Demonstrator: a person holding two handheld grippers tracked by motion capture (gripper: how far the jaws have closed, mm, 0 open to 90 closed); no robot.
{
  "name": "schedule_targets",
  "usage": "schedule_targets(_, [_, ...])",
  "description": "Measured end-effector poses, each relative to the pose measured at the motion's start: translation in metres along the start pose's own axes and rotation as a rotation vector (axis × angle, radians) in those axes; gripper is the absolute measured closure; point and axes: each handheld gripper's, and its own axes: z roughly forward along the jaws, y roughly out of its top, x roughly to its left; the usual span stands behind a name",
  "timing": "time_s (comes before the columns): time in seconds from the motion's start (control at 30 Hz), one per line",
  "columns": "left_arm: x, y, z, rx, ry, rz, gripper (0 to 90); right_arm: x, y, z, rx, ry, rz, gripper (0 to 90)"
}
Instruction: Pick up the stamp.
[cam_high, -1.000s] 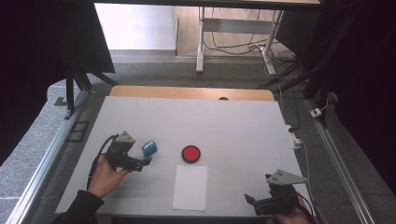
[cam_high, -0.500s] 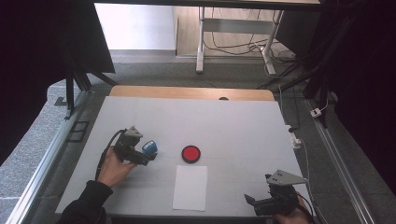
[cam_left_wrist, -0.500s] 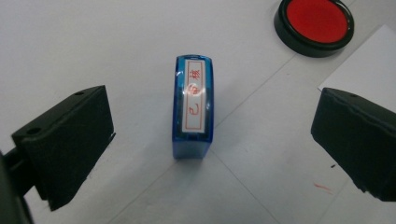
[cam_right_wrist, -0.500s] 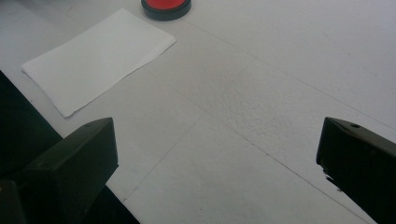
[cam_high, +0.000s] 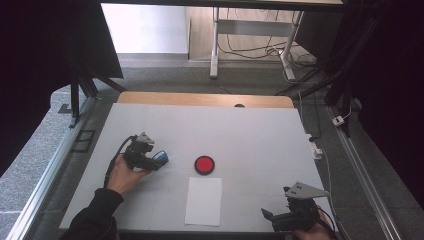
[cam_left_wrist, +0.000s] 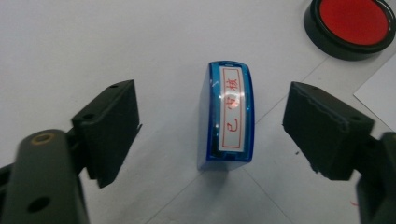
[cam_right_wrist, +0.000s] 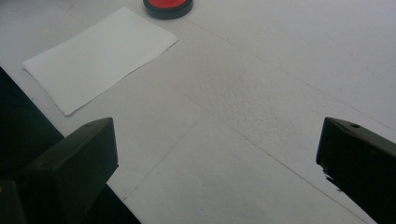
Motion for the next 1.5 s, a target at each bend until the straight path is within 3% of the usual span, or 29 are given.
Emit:
schedule_targets(0.13, [0.001,0.001,0.000,-0.003,-0.014,-0.014,35.7,0.000,0.000,0.000,0.002,0.001,-0.006,0.0])
schedule_targets(0.53, [-0.001,0.001,0.002,0.023,-0.016,0.025,52.0,0.001,0.000,0.000,0.001,0.004,-0.009,0.0])
schedule_targets(0.7, [-0.003,0.001,0.001,0.013,-0.018,0.050,69.1,0.001,0.000,0.000,0.001,0.004,-0.013,0.0])
schedule_targets(0.8, [-0.004,0.002,0.002,0.013,-0.013,0.078,69.8,0.001,0.000,0.000,0.007,0.005,-0.022,0.0])
schedule_targets(1.0, [-0.003,0.003,0.000,0.004,-0.021,0.071,70.0,0.002,0.000,0.000,0.007,0.007,-0.024,0.0])
schedule_targets(1.27, [-0.003,0.005,-0.010,-0.043,-0.046,0.044,70.0,0.001,0.000,0.000,0.005,0.006,-0.025,0.0])
schedule_targets(1.5, [-0.008,0.007,-0.020,-0.071,-0.061,0.059,70.0,0.001,0.000,0.000,0.001,0.006,-0.022,0.0])
